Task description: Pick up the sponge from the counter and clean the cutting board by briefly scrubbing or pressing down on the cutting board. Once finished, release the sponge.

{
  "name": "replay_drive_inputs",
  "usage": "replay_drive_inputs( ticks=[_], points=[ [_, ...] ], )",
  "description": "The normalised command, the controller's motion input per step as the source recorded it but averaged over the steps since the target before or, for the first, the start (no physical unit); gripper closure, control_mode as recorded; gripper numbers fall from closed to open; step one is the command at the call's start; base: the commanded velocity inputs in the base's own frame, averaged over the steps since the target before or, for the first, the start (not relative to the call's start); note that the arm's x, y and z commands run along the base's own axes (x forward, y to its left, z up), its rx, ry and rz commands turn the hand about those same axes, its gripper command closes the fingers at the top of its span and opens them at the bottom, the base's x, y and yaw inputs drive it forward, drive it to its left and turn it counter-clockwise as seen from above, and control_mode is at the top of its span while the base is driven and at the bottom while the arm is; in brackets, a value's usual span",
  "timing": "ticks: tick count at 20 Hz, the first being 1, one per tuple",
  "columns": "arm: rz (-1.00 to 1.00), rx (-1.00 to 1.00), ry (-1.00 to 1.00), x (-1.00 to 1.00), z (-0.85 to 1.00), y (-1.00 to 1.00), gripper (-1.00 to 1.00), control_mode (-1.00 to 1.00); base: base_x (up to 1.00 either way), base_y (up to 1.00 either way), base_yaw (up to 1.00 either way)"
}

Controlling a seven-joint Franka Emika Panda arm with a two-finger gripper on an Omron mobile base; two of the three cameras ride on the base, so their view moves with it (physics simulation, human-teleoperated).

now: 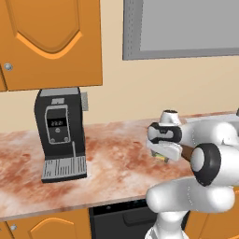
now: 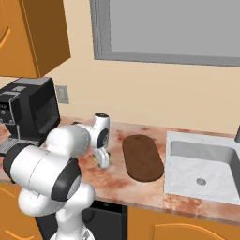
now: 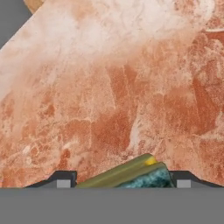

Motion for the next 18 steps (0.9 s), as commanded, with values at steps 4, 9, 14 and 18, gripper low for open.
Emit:
replay_drive_inputs(
  ticks=[4,9,14,18],
  points=[
    [0.1,0.02,0.02,0.32,-0.35,0.29,1.0,-1.0,0.0,0.0,0.0],
    [0.0,0.0,0.0,0.11,-0.39,0.12,-1.0,-1.0,0.0,0.0,0.0],
    [0.0,0.01,-0.01,0.0,0.01,0.08,-1.0,-1.0,0.0,0.0,0.0],
    [0.0,0.0,0.0,-0.03,0.37,0.02,-1.0,-1.0,0.0,0.0,0.0]
  ],
)
